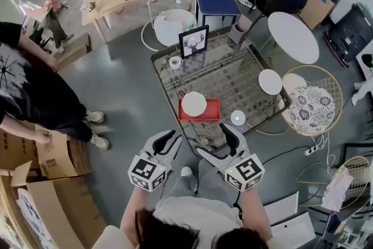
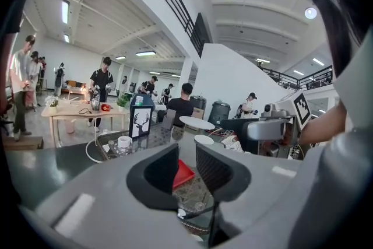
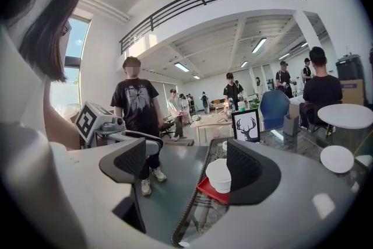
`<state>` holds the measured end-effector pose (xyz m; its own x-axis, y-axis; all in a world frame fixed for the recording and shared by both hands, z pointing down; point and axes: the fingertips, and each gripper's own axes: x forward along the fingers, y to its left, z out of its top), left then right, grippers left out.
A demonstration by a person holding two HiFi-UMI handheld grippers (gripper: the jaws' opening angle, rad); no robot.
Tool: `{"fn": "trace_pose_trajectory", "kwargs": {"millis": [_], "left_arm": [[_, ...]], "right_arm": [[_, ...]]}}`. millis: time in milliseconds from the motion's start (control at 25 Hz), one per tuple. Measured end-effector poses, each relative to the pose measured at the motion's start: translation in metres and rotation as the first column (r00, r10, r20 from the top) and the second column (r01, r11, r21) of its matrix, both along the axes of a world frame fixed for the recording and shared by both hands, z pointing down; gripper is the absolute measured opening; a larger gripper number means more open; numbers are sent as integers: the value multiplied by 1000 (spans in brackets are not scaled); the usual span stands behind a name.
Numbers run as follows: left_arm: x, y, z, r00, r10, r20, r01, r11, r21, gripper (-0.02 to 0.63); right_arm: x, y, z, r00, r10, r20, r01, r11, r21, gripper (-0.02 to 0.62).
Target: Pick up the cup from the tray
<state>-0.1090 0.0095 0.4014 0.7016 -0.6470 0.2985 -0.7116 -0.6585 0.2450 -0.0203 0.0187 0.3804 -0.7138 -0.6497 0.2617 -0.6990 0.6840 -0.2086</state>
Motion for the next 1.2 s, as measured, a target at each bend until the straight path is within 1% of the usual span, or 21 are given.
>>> {"fn": "trace_pose_trajectory", "kwargs": {"millis": [160, 360, 440, 600, 680, 760, 800, 880, 960, 1120, 1200], "left_arm": [[9, -25, 19, 997, 8, 76, -8, 1000, -1, 74], [19, -52, 45, 992, 14, 126, -12, 1000, -18, 75], [18, -59, 57, 991, 2, 137, 2, 1000, -31, 95], [13, -71, 83, 988, -21, 156, 33, 997, -75, 141], [10, -78, 99, 985, -30, 170, 47, 994, -98, 158], [8, -80, 117, 982, -36, 185, 60, 990, -126, 160], [9, -80, 124, 981, -34, 192, 60, 990, -130, 160], [10, -83, 133, 979, -27, 204, 52, 992, -115, 167], [8, -88, 144, 975, -25, 222, 47, 995, -92, 176], [4, -103, 167, 962, -23, 272, 38, 998, -50, 176], [2, -111, 174, 959, -21, 284, 32, 999, -37, 176]], "right_arm": [[1, -24, 15, 999, -43, 33, 43, 999, 0, 471], [5, -56, 41, 997, -72, -38, 72, 997, -3, 488], [5, -65, 53, 995, -86, -44, 86, 996, -6, 499], [5, -82, 85, 994, -95, -49, 92, 995, -47, 513], [3, -90, 104, 995, -91, -30, 89, 993, -83, 517], [2, -95, 123, 997, -80, -25, 76, 991, -108, 530], [2, -97, 132, 996, -82, -39, 77, 991, -109, 544], [-2, -102, 146, 990, -109, -88, 100, 990, -97, 576], [-7, -107, 160, 984, -132, -121, 121, 988, -94, 578], [-10, -121, 179, 981, -116, -153, 105, 991, -83, 578], [-11, -128, 187, 978, -114, -174, 102, 992, -75, 577]]}}
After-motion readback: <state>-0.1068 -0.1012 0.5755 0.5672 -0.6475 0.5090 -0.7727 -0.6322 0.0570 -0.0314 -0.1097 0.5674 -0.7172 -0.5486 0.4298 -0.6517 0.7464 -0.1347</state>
